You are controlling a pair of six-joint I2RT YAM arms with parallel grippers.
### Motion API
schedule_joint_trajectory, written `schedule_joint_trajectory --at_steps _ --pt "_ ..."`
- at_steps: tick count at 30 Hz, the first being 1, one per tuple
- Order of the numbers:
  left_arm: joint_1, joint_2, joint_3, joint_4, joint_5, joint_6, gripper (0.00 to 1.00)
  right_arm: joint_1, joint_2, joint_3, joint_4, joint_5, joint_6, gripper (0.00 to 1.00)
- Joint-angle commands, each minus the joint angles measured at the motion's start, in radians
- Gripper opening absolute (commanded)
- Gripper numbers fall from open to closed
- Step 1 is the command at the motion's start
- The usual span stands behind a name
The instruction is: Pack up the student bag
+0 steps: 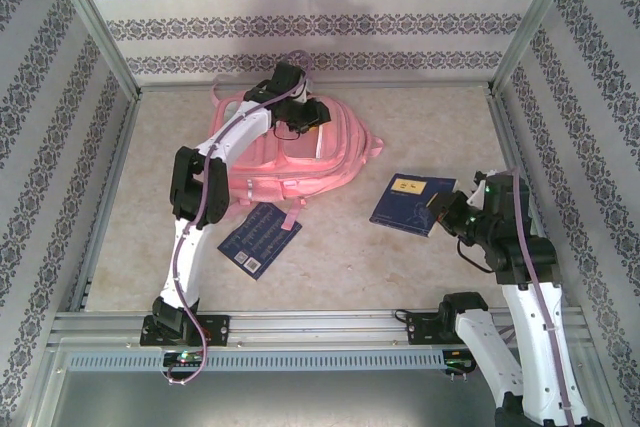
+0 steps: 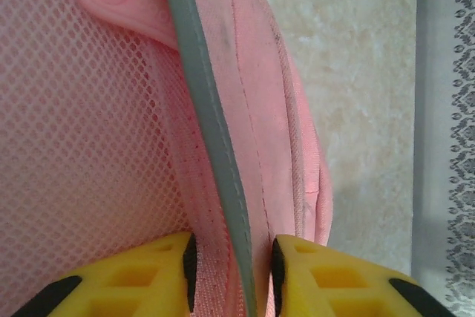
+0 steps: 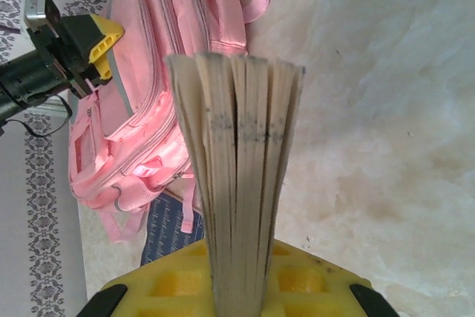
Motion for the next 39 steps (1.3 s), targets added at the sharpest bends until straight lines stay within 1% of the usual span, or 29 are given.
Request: schedule_joint_trajectory --at_steps 1,2,4,8,13,17,19,23,26,28,31,34,36,39 --pt "-0.016 0.007 -0.01 0.107 0.096 -0.031 0.27 -0.008 0.002 -0.025 0.031 -0.026 -0.007 0.0" --pt "-0.019 0.011 -0.011 0.113 0.103 -0.032 0.25 -0.008 0.003 -0.032 0.034 -0.028 -0.007 0.0" --pt "-0.03 0.02 -0.009 0.12 0.114 -0.035 0.15 -0.007 0.006 -0.044 0.044 -0.031 -0.006 0.0" --pt "-0.046 0.018 -0.008 0.103 0.113 -0.029 0.0 -0.008 0.01 -0.046 0.056 -0.014 -0.018 0.0" --pt "-0.036 -0.067 -0.004 0.069 0.082 -0.028 0.0 -0.008 0.016 -0.02 0.04 0.073 -0.048 0.0" --pt "-0.018 -0.142 0.004 0.074 0.07 -0.116 0.0 -0.008 0.026 -0.012 0.053 0.144 -0.057 0.0" --pt "-0.021 -0.162 0.041 0.054 0.07 -0.158 0.0 -0.008 0.049 0.002 0.057 0.184 -0.062 0.0" --pt "-0.009 -0.182 0.164 -0.034 0.127 -0.164 0.0 -0.008 0.111 0.059 0.097 0.21 -0.096 0.0" --pt "0.021 -0.203 0.243 -0.094 0.193 -0.15 0.0 -0.009 0.148 0.108 0.138 0.218 -0.131 0.0" --pt "0.048 -0.244 0.22 -0.076 0.228 -0.179 0.0 -0.008 0.165 0.137 0.19 0.194 -0.152 0.0" --pt "0.063 -0.294 0.148 0.035 0.303 -0.279 0.0 -0.009 0.196 0.166 0.265 0.14 -0.175 0.0" --pt "0.063 -0.3 0.16 0.059 0.402 -0.298 0.0 -0.019 0.217 0.185 0.323 0.105 -0.211 0.0" --pt "0.071 -0.335 0.128 0.092 0.425 -0.299 0.0 -0.03 0.225 0.17 0.39 0.039 -0.209 0.0" --pt "0.099 -0.378 0.063 0.211 0.471 -0.382 0.0 -0.044 0.239 0.129 0.519 -0.069 -0.151 0.0"
